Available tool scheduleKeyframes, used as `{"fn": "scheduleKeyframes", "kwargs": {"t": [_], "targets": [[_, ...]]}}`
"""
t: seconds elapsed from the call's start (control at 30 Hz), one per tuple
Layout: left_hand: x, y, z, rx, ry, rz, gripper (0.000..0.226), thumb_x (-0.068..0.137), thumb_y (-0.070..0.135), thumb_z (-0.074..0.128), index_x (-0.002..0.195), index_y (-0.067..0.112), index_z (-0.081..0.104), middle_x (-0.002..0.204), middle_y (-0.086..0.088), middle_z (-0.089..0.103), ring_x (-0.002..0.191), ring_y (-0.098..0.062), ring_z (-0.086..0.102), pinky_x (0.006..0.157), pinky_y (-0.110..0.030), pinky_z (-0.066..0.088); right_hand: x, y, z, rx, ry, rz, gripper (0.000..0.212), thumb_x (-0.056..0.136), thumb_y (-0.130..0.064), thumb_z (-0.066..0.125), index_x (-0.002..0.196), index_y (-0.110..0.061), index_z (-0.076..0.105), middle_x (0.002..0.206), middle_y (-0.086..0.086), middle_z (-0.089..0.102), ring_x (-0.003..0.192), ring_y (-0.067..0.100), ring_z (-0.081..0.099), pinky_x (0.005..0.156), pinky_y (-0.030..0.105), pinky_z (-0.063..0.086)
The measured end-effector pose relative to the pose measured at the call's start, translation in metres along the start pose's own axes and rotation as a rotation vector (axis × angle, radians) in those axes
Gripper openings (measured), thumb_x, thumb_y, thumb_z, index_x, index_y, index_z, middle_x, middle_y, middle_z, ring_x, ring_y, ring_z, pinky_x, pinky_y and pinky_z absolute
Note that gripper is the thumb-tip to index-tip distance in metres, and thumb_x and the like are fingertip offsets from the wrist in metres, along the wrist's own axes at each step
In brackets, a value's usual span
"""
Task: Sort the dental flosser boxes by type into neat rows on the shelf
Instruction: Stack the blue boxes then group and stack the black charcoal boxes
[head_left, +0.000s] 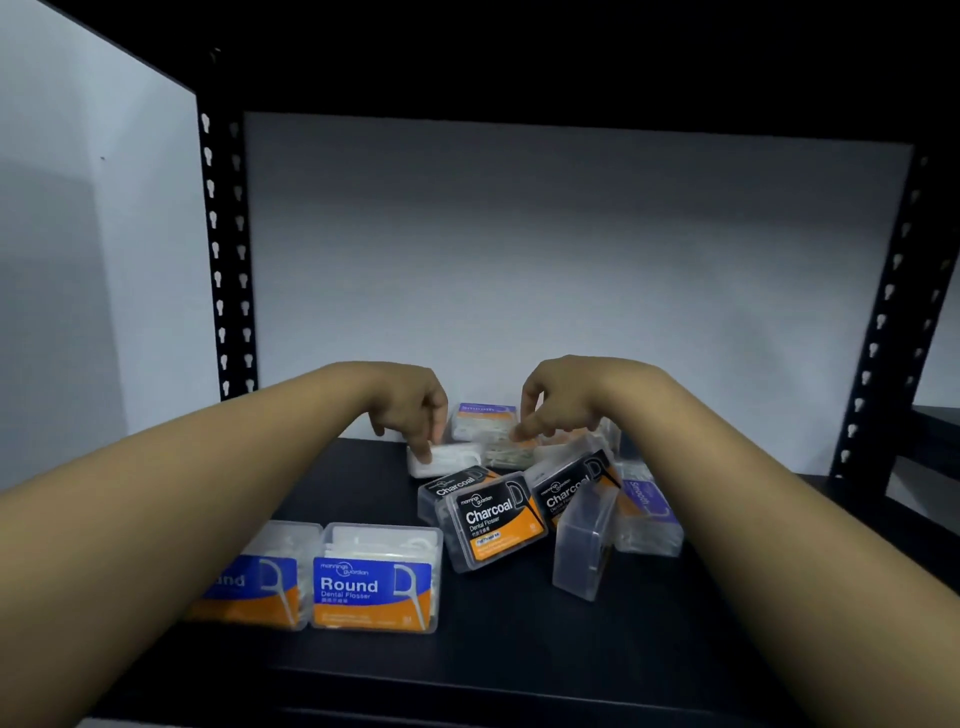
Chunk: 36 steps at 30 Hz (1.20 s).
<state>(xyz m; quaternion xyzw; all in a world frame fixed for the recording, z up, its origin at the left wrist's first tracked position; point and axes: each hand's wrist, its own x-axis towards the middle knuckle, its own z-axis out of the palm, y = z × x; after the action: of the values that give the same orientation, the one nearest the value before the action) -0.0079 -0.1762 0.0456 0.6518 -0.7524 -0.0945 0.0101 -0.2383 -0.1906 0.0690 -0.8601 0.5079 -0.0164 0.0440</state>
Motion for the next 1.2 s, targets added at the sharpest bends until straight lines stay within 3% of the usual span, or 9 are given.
{"fn": "scheduleKeyframes", "kwargs": {"t": [0.17, 0.43, 0.5, 0.63, 0.77, 0.87, 1.0, 1.1, 1.2], "targets": [[0.008, -0.001, 0.008, -0.003, -0.023, -0.072, 0.021, 0.073, 0.036, 0.087, 0.083, 0.023, 0.075, 0.101, 0.005, 0.071, 0.082, -0.013, 0.059, 0.064, -0.032, 0.058, 0.003, 0.001, 0.008, -0.04, -0.002, -0.022, 0.043, 0.084, -0.058, 0.077, 0.106, -0.022, 0.076, 0.098, -0.005, 0.075, 0.083, 0.013, 0.064, 0.069, 0.029, 0.051], [0.011, 0.009, 0.007, 0.022, -0.092, -0.17, 0.053, 0.076, 0.035, 0.085, 0.123, 0.025, 0.062, 0.126, 0.0, 0.064, 0.111, -0.023, 0.063, 0.082, -0.045, 0.062, 0.004, 0.009, 0.016, -0.026, -0.003, -0.053, 0.041, 0.082, -0.06, 0.076, 0.105, -0.027, 0.075, 0.098, -0.009, 0.068, 0.1, 0.02, 0.066, 0.093, 0.037, 0.054], [0.009, 0.017, 0.003, 0.066, -0.055, -0.146, 0.052, 0.077, 0.039, 0.083, 0.122, 0.024, 0.063, 0.123, 0.0, 0.063, 0.105, -0.023, 0.063, 0.079, -0.041, 0.062, 0.003, 0.015, 0.014, -0.014, -0.008, -0.043, 0.039, 0.081, -0.062, 0.077, 0.101, -0.028, 0.074, 0.1, -0.009, 0.067, 0.101, 0.022, 0.066, 0.094, 0.042, 0.057], [-0.005, 0.046, -0.008, 0.034, 0.033, -0.049, 0.033, 0.082, 0.046, 0.077, 0.095, 0.017, 0.068, 0.094, -0.002, 0.068, 0.081, -0.018, 0.063, 0.064, -0.032, 0.056, -0.011, 0.029, 0.008, 0.014, -0.053, -0.031, 0.037, 0.082, -0.06, 0.076, 0.099, -0.027, 0.075, 0.103, -0.003, 0.07, 0.098, 0.025, 0.069, 0.081, 0.041, 0.063], [-0.023, 0.082, -0.009, -0.137, -0.085, 0.026, 0.041, 0.084, 0.047, 0.075, 0.102, 0.01, 0.071, 0.095, -0.001, 0.073, 0.088, -0.017, 0.07, 0.078, -0.039, 0.061, -0.027, 0.046, 0.004, 0.071, -0.044, -0.032, 0.036, 0.085, -0.058, 0.075, 0.104, -0.027, 0.076, 0.103, 0.0, 0.075, 0.084, 0.023, 0.073, 0.056, 0.031, 0.06], [-0.028, 0.105, -0.005, -0.155, -0.137, 0.083, 0.047, 0.08, 0.048, 0.078, 0.112, 0.015, 0.069, 0.095, 0.002, 0.072, 0.089, -0.018, 0.07, 0.081, -0.041, 0.06, -0.033, 0.058, 0.005, 0.12, -0.024, -0.034, 0.036, 0.085, -0.063, 0.072, 0.095, -0.029, 0.076, 0.099, 0.009, 0.077, 0.081, 0.03, 0.075, 0.071, 0.042, 0.064], [-0.016, 0.134, 0.008, -0.006, -0.133, 0.075, 0.05, 0.075, 0.052, 0.081, 0.11, 0.021, 0.064, 0.101, -0.005, 0.076, 0.083, -0.019, 0.07, 0.078, -0.039, 0.061, -0.043, 0.069, 0.01, 0.179, 0.08, -0.055, 0.028, 0.095, -0.051, 0.066, 0.097, -0.025, 0.075, 0.077, -0.007, 0.07, 0.06, 0.009, 0.063, 0.069, 0.034, 0.057], [-0.006, 0.145, 0.01, 0.076, -0.106, 0.028, 0.045, 0.079, 0.047, 0.082, 0.108, 0.018, 0.063, 0.086, -0.001, 0.074, 0.062, -0.011, 0.069, 0.068, -0.034, 0.06, -0.048, 0.08, 0.011, 0.231, 0.205, -0.064, 0.017, 0.095, -0.04, 0.068, 0.102, -0.027, 0.077, 0.088, -0.007, 0.073, 0.076, 0.01, 0.069, 0.075, 0.031, 0.056], [-0.003, 0.144, 0.005, 0.089, -0.144, -0.065, 0.047, 0.081, 0.04, 0.082, 0.114, 0.013, 0.062, 0.085, 0.0, 0.07, 0.077, -0.019, 0.076, 0.077, -0.039, 0.062, -0.056, 0.097, 0.011, 0.246, 0.301, -0.032, 0.015, 0.094, -0.035, 0.069, 0.104, -0.027, 0.077, 0.099, -0.005, 0.074, 0.092, 0.014, 0.068, 0.07, 0.027, 0.048]]}}
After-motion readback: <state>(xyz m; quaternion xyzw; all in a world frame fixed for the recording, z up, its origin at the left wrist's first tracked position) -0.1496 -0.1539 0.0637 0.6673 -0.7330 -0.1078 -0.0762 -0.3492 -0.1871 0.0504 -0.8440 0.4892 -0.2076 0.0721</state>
